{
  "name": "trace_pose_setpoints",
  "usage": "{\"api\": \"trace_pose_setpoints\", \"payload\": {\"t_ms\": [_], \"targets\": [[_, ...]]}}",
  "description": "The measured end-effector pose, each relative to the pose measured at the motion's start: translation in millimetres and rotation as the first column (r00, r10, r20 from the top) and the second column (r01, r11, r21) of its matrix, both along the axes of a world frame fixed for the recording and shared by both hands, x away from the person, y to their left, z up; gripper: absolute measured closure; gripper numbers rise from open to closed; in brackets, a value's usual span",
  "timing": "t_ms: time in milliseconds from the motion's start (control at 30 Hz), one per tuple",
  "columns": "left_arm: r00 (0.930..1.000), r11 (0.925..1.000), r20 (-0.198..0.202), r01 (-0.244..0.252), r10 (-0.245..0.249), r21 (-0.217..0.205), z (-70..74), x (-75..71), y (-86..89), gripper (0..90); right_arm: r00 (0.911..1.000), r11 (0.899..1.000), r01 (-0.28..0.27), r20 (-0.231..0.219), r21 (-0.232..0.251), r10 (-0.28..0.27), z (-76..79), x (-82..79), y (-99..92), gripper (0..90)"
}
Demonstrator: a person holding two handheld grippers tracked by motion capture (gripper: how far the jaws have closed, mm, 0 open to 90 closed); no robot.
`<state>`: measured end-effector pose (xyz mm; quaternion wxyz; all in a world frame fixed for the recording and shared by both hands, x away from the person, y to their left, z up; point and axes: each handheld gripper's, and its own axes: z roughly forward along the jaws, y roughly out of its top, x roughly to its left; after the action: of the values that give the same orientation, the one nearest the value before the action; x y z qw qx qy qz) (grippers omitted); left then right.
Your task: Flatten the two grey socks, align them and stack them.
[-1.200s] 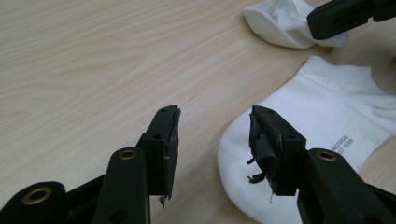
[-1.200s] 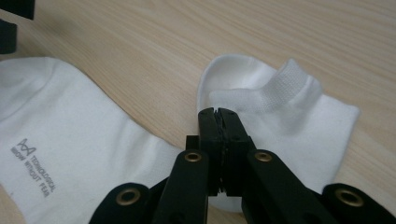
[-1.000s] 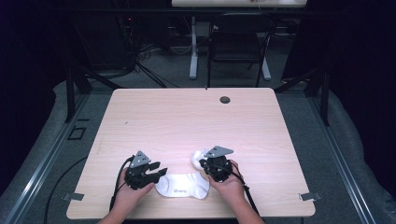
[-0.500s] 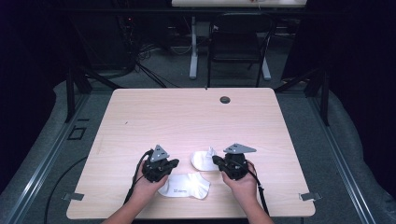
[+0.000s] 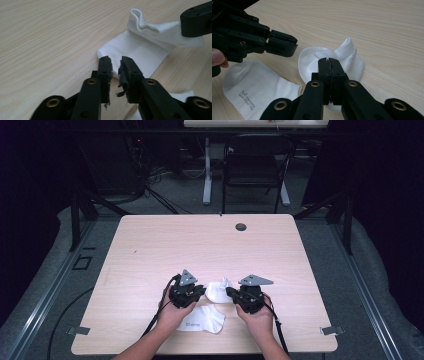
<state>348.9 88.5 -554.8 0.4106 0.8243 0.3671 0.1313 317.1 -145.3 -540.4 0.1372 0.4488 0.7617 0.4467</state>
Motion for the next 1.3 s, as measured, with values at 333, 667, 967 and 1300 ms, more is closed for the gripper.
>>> {"api": "trace_pose_setpoints", "payload": {"t_ms": [333, 667, 967, 1300], "targets": [[0.9975, 0.9985, -0.045, -0.055, 0.054, -0.001, -11.8, 11.8, -5.4, 64.5, 0.9999, 1.0, 0.012, -0.004, 0.008, -0.012, -2.0, -0.3, -4.1, 89.4], [0.9982, 0.9978, -0.053, -0.024, 0.027, 0.062, -16.1, 9.7, -8.0, 88.9, 0.9999, 1.0, 0.011, -0.001, 0.005, -0.011, -3.5, -1.0, -3.1, 89.4], [0.9988, 0.996, -0.019, -0.043, 0.045, 0.079, -6.3, 6.3, 4.9, 89.7, 0.9996, 1.0, 0.021, 0.022, 0.005, -0.021, -0.5, -2.2, -6.6, 89.4], [0.9956, 0.9916, -0.027, -0.087, 0.09, 0.095, -6.1, 7.7, 32.4, 89.7, 0.9983, 0.999, 0.045, -0.035, -0.03, -0.046, -12.4, 2.3, -11.9, 89.3]]}}
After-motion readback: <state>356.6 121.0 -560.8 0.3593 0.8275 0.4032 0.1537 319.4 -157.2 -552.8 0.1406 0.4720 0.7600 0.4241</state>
